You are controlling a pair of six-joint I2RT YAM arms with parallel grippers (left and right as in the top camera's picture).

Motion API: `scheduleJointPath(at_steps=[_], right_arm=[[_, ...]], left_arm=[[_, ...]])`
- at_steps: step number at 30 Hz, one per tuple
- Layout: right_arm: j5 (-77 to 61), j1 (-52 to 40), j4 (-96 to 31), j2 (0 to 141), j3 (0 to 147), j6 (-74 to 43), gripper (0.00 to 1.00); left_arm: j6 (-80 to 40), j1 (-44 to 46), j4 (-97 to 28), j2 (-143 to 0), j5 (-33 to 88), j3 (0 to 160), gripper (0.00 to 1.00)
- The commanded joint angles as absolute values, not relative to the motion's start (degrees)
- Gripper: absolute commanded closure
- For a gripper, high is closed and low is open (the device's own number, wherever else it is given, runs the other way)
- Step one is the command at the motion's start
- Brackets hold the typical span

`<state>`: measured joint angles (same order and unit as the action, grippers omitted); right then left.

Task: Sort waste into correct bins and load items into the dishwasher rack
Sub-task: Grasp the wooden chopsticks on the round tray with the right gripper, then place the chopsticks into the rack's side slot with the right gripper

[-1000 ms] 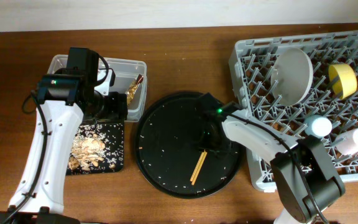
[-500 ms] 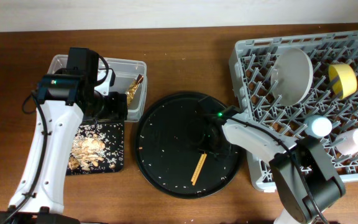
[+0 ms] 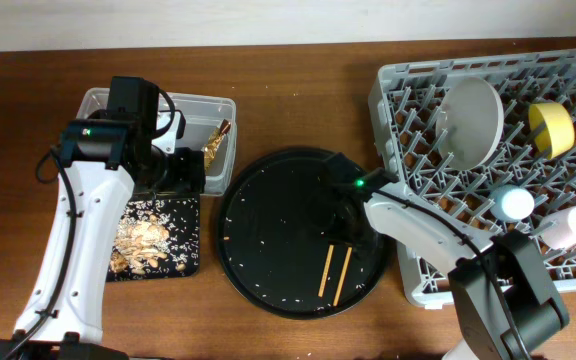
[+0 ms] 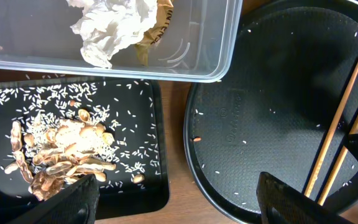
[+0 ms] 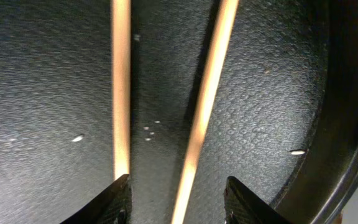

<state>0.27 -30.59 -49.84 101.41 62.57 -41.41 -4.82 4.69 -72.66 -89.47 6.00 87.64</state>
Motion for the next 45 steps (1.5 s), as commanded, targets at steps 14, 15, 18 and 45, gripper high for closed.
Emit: scheduleJointPath(at_steps=[14, 15, 18, 45], right_arm=[[-2.63, -30.74, -42.52, 100.82, 54.17, -44.01, 0.94], [-3.07, -30.74, -42.37, 100.82, 54.22, -44.01, 0.96], [-4.75, -30.68, -41.74, 100.66, 55.16, -43.99, 0.96], [-1.67, -2.92, -69.65, 95.53, 76.47, 7.03, 0.96]], left_arm=[[-4.95, 4.45, -72.73, -88.9, 6.59, 88.12, 0.2], [-4.95, 4.45, -72.73, -88.9, 6.59, 88.12, 0.2], [-4.97, 4.45, -72.73, -88.9, 6.61, 88.12, 0.2], [-4.97, 4.45, -72.9, -88.9, 6.61, 88.12, 0.2]])
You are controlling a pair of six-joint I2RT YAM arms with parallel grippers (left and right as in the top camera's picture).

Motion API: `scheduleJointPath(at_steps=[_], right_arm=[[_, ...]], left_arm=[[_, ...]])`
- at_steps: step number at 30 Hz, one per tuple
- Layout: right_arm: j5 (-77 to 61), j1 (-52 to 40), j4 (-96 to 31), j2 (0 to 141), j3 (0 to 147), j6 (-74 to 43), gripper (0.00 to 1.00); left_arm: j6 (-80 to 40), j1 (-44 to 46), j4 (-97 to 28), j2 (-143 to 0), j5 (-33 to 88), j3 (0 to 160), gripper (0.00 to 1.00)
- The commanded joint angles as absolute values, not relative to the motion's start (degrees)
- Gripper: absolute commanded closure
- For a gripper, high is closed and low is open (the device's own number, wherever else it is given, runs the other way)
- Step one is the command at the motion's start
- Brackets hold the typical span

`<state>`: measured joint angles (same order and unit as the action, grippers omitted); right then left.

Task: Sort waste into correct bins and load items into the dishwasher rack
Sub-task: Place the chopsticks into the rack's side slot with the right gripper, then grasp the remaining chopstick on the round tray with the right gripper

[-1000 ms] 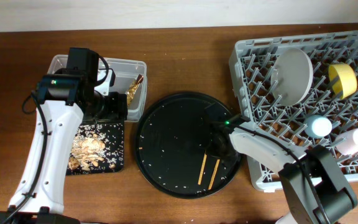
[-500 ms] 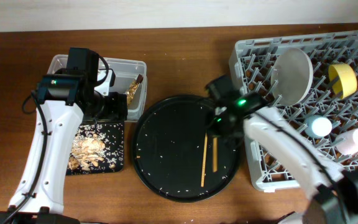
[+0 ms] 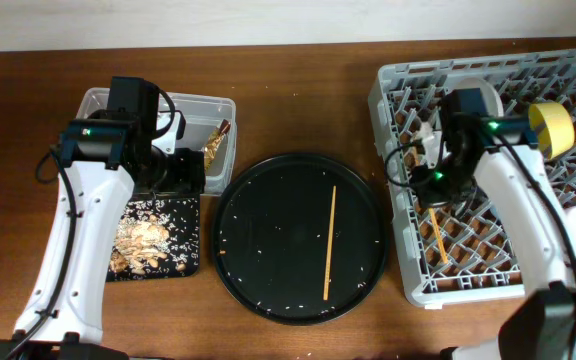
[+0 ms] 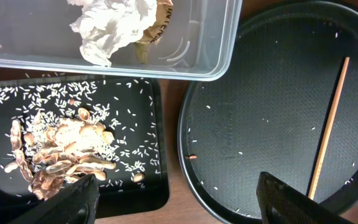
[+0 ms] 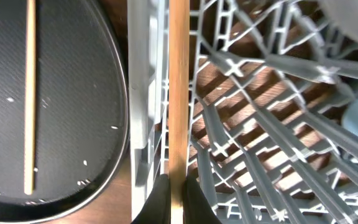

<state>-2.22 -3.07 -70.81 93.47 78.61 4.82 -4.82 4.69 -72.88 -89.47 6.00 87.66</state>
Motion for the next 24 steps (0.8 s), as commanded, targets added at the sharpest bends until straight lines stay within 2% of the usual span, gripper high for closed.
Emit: scheduleJointPath(at_steps=[1, 2, 3, 5, 8, 12, 16, 24], right_arm=[[-1.69, -2.92, -68.77, 96.09, 75.85, 6.98, 0.95], [-1.69, -2.92, -68.07, 96.84, 75.61, 6.81, 0.94], [-1.69, -2.92, -67.13, 97.1, 75.59, 6.83, 0.87], [-1.69, -2.92, -66.37, 97.01, 75.83, 6.81, 0.81], [-1.69, -2.92, -67.09, 96.77, 78.46, 5.41, 0.6], [-5.89, -3.46, -68.97, 93.91, 84.6, 2.46, 0.59], [-10.11, -9.19, -68.62, 91.44, 85.89, -0.89, 0.59], [-9.47, -24.34, -56.73, 94.85, 72.66, -14.66, 0.59]], left_arm=[[-4.97, 4.45, -72.9, -88.9, 6.59, 88.12, 0.2], [-4.97, 4.45, -72.9, -88.9, 6.61, 88.12, 0.2], [-4.97, 4.45, -72.9, -88.9, 6.59, 88.12, 0.2], [-4.97, 4.45, -72.88, -88.9, 6.61, 88.12, 0.2], [-4.97, 4.45, -72.9, -88.9, 6.61, 88.12, 0.19], [-4.97, 4.45, -72.9, -88.9, 6.61, 88.12, 0.2], [-4.97, 4.45, -72.88, -88.9, 6.59, 88.12, 0.2], [-4.97, 4.45, -72.93, -88.9, 6.59, 88.12, 0.2]])
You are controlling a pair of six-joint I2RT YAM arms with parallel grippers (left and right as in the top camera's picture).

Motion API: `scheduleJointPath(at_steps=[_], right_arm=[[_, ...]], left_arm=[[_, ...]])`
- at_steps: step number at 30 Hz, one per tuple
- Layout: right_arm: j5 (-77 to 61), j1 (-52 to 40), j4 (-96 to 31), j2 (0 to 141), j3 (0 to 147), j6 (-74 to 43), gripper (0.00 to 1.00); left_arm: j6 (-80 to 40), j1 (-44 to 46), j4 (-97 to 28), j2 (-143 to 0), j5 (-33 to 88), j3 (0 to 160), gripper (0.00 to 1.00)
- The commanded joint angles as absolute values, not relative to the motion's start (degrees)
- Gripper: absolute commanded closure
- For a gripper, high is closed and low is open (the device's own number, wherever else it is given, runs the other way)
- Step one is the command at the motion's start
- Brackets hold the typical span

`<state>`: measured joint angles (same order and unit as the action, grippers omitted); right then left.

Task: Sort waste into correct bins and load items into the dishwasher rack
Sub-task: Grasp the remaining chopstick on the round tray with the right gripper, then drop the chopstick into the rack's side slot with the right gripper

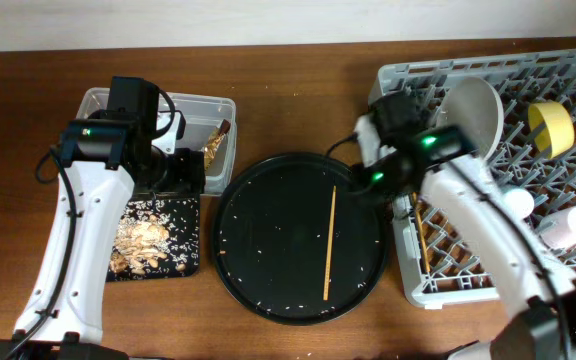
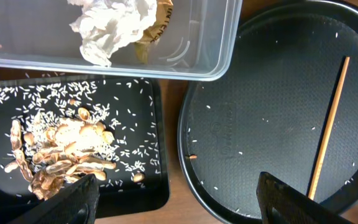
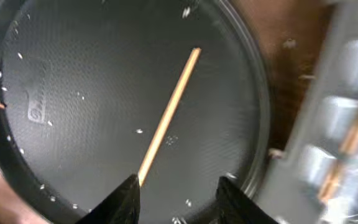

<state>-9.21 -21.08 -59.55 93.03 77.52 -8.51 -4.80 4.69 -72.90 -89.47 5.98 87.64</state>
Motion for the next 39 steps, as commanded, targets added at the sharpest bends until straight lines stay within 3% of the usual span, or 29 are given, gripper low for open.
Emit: scheduleJointPath(at_steps=[1, 7, 14, 18, 20, 27, 33, 39], right_arm=[[-9.04, -25.63, -54.57, 95.24, 70.52, -16.25, 0.59], [-5.26, -31.64, -42.46, 99.63, 60.77, -21.3, 0.57], [-3.99, -33.15, -42.46, 106.74, 60.53, -27.97, 0.58], [-4.08, -33.12, -42.83, 107.09, 60.69, -27.97, 0.79], [-4.45, -32.75, -43.55, 106.83, 61.19, -27.97, 0.96], [-4.38, -27.97, -55.46, 100.49, 72.53, -22.96, 0.96], [-1.63, -18.39, -66.85, 92.95, 87.85, -5.69, 0.96], [4.75, -6.5, -71.18, 94.61, 85.32, -0.89, 0.96]], left_arm=[[-4.97, 4.45, -72.93, -88.9, 6.61, 88.12, 0.19], [-4.97, 4.45, -72.93, -88.9, 6.61, 88.12, 0.2], [-4.97, 4.45, -72.95, -88.9, 6.61, 88.12, 0.2], [-4.95, 4.45, -72.95, -88.9, 6.61, 88.12, 0.2], [-4.97, 4.45, -72.95, -88.9, 6.61, 88.12, 0.2], [-4.97, 4.45, -72.97, -88.9, 6.61, 88.12, 0.19], [-4.97, 4.45, -72.93, -88.9, 6.61, 88.12, 0.2], [-4.97, 4.45, -72.93, -88.9, 6.61, 88.12, 0.2]])
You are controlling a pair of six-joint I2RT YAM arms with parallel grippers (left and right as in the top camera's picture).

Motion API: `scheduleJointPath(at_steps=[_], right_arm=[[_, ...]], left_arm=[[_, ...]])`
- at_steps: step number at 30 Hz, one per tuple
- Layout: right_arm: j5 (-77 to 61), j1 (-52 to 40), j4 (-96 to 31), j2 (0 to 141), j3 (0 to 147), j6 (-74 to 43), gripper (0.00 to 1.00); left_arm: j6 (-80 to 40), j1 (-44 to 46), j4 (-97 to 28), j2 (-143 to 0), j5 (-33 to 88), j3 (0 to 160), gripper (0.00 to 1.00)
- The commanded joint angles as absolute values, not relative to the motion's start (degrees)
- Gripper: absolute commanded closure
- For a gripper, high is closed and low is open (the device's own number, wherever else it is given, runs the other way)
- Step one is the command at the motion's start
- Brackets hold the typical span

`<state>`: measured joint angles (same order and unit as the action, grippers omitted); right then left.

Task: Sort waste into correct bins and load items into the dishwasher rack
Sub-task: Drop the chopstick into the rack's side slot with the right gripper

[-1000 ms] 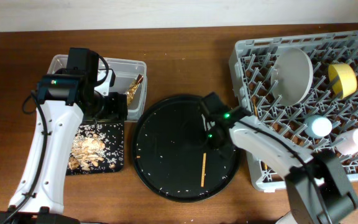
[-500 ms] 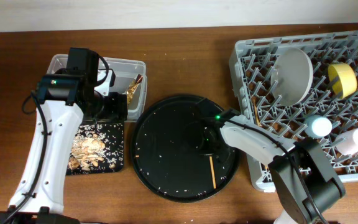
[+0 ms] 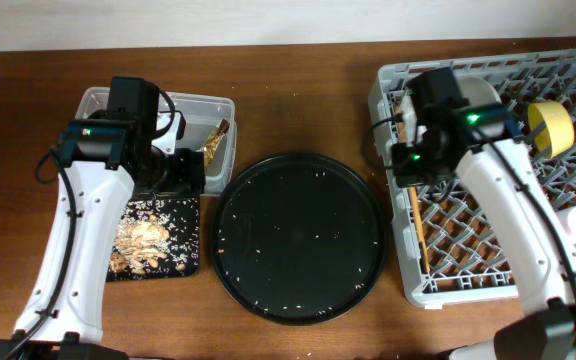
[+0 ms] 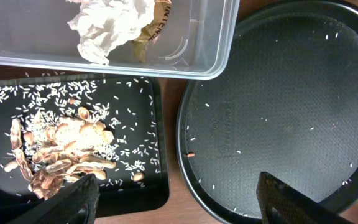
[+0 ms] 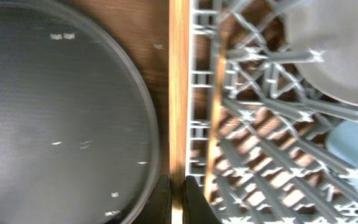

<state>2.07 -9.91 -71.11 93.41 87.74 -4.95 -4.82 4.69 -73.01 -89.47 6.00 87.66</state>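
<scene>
My right gripper (image 3: pixel 413 165) (image 5: pixel 178 202) is shut on a wooden chopstick (image 5: pixel 178 93). It holds the stick over the gap between the round black tray (image 3: pixel 298 240) (image 5: pixel 61 112) and the left wall of the grey dishwasher rack (image 3: pixel 488 270) (image 5: pixel 260 174). Another brown stick (image 5: pixel 211 155) shows inside the rack. The overhead view shows one stick (image 3: pixel 415 225) at the rack's left side; which of the two it is I cannot tell. Only rice grains lie on the round tray (image 4: pixel 278 112). My left gripper (image 4: pixel 179 208) (image 3: pixel 173 170) hangs open between the bins.
A clear bin (image 3: pixel 203 105) holds crumpled paper (image 4: pixel 107 25) and a wrapper. A black rectangular tray (image 3: pixel 183 215) (image 4: pixel 154 186) carries shells and rice. In the rack stand a white bowl (image 3: pixel 478 125), a yellow cup (image 3: pixel 550 127) and a white cup.
My right gripper was open over the round tray, where one chopstick lay. Now it is shut on that chopstick at the rack's left edge, and the tray holds only rice. The left arm has not moved.
Two chopsticks lay on the round tray with my right gripper open over them. Then it held one over the rack while the other stayed on the tray. Then that stick lay in the rack and the gripper was open over the tray. Now it holds the second stick.
</scene>
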Motion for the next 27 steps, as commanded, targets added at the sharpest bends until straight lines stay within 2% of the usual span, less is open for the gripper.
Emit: scheduleJointPath(at_steps=[1, 7, 10, 12, 13, 15, 16, 19, 20, 21, 25, 27], right_arm=[[4.78, -5.43, -70.94, 95.02, 84.16, -0.12, 0.96], [4.47, -3.73, -66.74, 98.24, 78.17, 0.64, 0.96], [1.91, -3.73, -64.79, 98.08, 78.5, 0.67, 0.84], [1.96, -3.7, -64.95, 98.08, 79.0, 0.67, 0.67], [1.96, -3.73, -65.39, 97.82, 79.7, 0.64, 0.63], [1.96, -3.66, -66.04, 96.71, 80.93, 0.62, 0.62], [1.96, -3.6, -66.59, 95.55, 81.84, 0.62, 0.62], [1.87, -2.72, -66.63, 91.05, 83.11, -1.02, 0.61], [0.8, -1.56, -66.24, 89.08, 83.11, -2.24, 0.5], [-2.35, -0.23, -65.91, 87.7, 83.11, -2.15, 0.44], [-14.02, 6.0, -68.9, 85.54, 83.09, -0.71, 0.35], [-16.78, 7.09, -72.03, 85.52, 82.89, 3.25, 0.24]], left_arm=[[-4.97, 4.45, -72.93, -88.9, 6.61, 88.12, 0.2], [-4.97, 4.45, -72.93, -88.9, 6.63, 88.12, 0.2], [-4.97, 4.45, -72.93, -88.9, 6.61, 88.12, 0.2], [-4.97, 4.45, -72.95, -88.9, 6.63, 88.12, 0.19], [-4.97, 4.45, -72.95, -88.9, 6.63, 88.12, 0.19], [-4.97, 4.45, -72.95, -88.9, 6.61, 88.12, 0.04], [-4.95, 4.45, -72.95, -88.9, 6.59, 88.12, 0.01], [-4.95, 4.43, -72.9, -88.9, 6.57, 88.12, 0.01], [-4.95, 4.43, -72.86, -88.9, 6.57, 88.12, 0.01], [-4.95, 4.43, -72.75, -88.9, 6.57, 88.12, 0.01], [-4.95, 4.43, -73.65, -88.9, 5.96, 88.12, 0.01], [-4.97, 4.43, -76.03, -88.9, 5.93, 88.09, 0.01]])
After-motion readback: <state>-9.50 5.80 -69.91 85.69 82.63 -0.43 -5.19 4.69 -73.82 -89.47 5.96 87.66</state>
